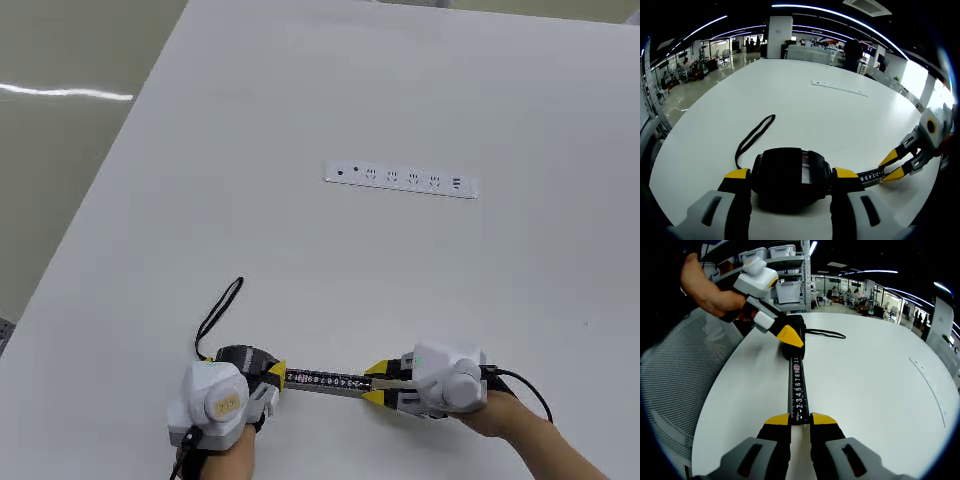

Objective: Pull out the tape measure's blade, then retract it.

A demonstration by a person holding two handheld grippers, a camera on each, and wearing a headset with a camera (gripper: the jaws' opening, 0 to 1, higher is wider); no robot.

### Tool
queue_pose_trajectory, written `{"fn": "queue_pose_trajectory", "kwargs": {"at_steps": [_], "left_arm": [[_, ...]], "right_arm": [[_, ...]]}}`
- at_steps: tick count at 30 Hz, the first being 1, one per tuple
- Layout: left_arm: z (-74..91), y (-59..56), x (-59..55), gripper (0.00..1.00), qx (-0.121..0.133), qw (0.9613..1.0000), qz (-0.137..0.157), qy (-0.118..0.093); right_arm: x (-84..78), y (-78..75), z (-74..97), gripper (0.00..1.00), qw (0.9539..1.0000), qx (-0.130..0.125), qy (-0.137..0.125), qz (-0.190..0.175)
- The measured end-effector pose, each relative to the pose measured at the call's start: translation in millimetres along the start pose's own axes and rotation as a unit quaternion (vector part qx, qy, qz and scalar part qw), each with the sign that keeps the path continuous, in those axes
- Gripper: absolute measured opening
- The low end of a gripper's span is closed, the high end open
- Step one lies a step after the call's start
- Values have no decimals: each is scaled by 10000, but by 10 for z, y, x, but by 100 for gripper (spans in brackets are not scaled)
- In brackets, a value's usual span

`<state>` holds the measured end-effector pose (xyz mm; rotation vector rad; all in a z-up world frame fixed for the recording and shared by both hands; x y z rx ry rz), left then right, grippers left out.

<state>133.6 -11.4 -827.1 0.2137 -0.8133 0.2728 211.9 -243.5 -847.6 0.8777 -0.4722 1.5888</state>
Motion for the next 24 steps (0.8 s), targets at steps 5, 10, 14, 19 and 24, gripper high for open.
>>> {"fn": "queue_pose_trajectory", "kwargs": {"at_steps": [5,10,14,19,24], "left_arm": [[-6,3,-5,61,-9,10000,-5,-3],[-5,2,-7,61,-23,10000,-12,-6],[-6,3,-6,61,-31,10000,-16,0],[0,5,-2,61,-43,10000,-19,-2],[-2,10,4,61,-51,10000,-25,-2]], "right_arm": [[9,-1,-27,12,10000,13,-13,-6],[31,-3,-55,12,10000,10,-46,-6],[61,-3,-76,12,10000,19,-68,14],[90,-9,-123,12,10000,32,-80,37],[106,-14,-154,12,9999,32,-93,41]]}}
Point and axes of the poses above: the centre of the closed fingertips' face, and the gripper's own axes: z roughly backward along the fingers, y roughly to its left, x roughly out of its top, the point moved 9 cm from there along z, roughly backward along the fingers, and after that the axes turned 13 degrees about x, right-handed, at the moved point
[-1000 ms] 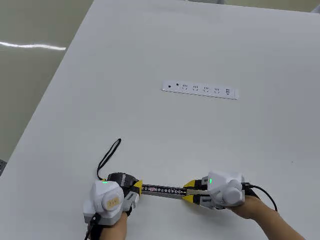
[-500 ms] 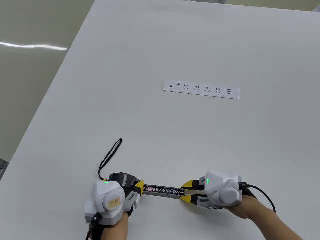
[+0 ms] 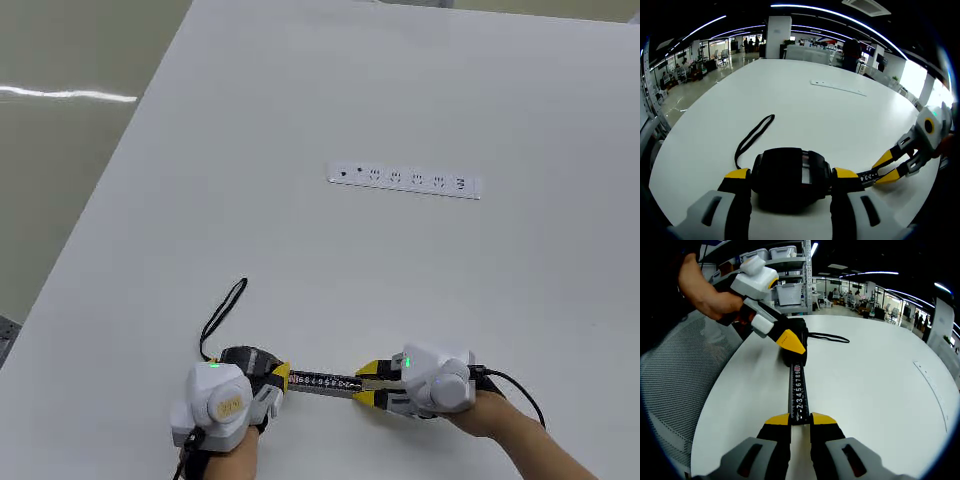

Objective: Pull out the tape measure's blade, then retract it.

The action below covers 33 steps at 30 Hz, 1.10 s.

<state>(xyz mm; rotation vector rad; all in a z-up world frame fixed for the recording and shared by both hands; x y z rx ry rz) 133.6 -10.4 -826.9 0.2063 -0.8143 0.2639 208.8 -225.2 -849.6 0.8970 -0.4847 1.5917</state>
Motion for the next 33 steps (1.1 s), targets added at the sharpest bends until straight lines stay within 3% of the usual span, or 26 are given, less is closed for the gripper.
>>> {"fn": "queue_pose_trajectory", "kwargs": {"at_steps": [33], "left_arm": [[0,3,4,61,-35,10000,-30,8]], "right_arm": [[101,-33,-162,12,9999,94,13,67]]}}
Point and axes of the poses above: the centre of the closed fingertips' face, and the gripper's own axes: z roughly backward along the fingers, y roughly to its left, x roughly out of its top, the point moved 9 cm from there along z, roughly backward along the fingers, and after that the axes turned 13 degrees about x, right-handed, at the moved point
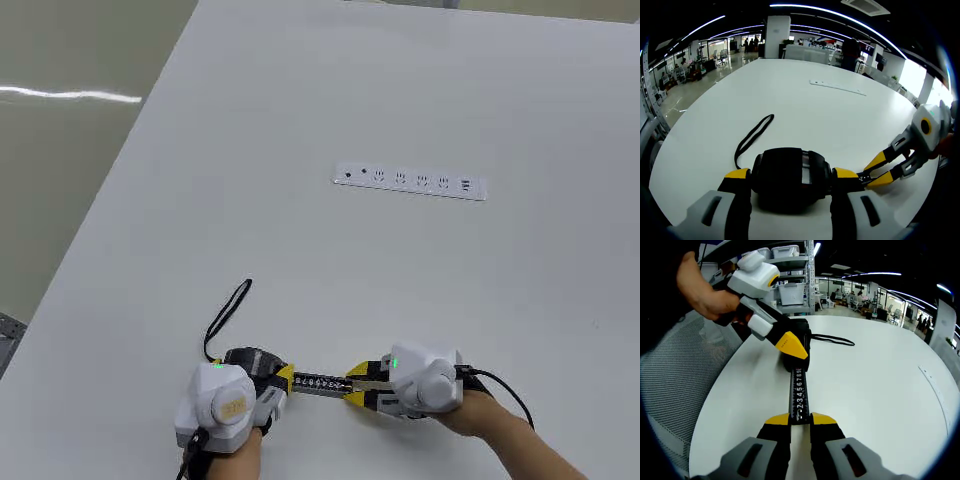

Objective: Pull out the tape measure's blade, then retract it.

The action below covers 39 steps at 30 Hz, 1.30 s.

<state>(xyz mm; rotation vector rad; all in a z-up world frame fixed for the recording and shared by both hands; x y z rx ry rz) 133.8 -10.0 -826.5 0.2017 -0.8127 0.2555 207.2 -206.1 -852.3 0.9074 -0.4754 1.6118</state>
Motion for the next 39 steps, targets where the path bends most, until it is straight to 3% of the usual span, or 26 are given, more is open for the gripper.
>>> {"fn": "queue_pose_trajectory", "kwargs": {"at_steps": [39], "left_arm": [[0,30,-2,60,-118,9999,70,40]], "right_arm": [[135,-27,-188,12,9999,29,-138,38]]}}
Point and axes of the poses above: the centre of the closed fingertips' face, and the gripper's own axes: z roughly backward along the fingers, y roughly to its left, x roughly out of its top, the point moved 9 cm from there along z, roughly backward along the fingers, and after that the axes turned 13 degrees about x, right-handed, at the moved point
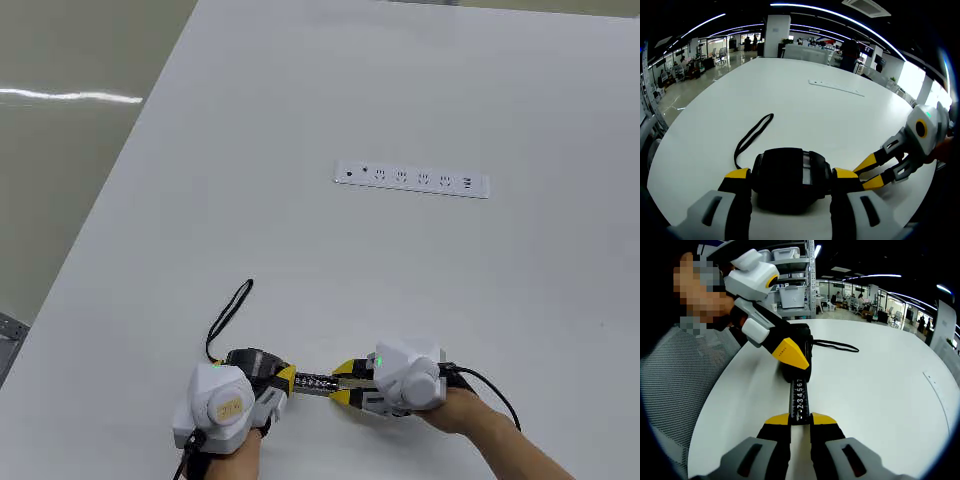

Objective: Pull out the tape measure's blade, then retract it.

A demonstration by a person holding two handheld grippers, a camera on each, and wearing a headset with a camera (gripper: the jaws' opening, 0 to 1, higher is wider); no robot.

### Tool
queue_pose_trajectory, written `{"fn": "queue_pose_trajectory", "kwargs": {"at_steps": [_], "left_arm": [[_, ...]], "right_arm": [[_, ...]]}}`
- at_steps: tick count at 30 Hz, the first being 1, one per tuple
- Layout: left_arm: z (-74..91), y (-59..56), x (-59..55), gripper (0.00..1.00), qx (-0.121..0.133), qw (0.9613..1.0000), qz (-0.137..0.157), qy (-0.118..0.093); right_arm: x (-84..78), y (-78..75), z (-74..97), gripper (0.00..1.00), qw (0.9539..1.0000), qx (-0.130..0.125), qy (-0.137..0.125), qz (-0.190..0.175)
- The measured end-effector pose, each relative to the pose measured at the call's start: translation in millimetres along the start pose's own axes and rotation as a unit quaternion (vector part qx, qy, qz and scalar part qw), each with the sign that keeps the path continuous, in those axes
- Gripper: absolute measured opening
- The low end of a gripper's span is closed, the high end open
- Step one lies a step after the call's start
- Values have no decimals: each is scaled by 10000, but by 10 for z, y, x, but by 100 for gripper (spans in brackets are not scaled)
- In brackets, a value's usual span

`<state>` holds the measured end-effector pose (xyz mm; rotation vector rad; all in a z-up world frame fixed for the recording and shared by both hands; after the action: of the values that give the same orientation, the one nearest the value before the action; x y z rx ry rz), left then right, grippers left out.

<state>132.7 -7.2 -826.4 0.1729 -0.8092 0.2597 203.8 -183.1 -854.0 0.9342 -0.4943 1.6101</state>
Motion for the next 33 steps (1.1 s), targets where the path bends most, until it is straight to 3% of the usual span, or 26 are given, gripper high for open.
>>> {"fn": "queue_pose_trajectory", "kwargs": {"at_steps": [33], "left_arm": [[-5,46,13,60,-159,9997,145,71]], "right_arm": [[160,-67,-230,12,9999,75,-108,99]]}}
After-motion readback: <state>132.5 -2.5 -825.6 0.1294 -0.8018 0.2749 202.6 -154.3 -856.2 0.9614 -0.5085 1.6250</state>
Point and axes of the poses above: the centre of the closed fingertips' face, and the gripper's own axes: z roughly backward along the fingers, y roughly to its left, x roughly out of its top, the point moved 9 cm from there along z, roughly backward along the fingers, and after that the axes turned 13 degrees about x, right-handed, at the moved point
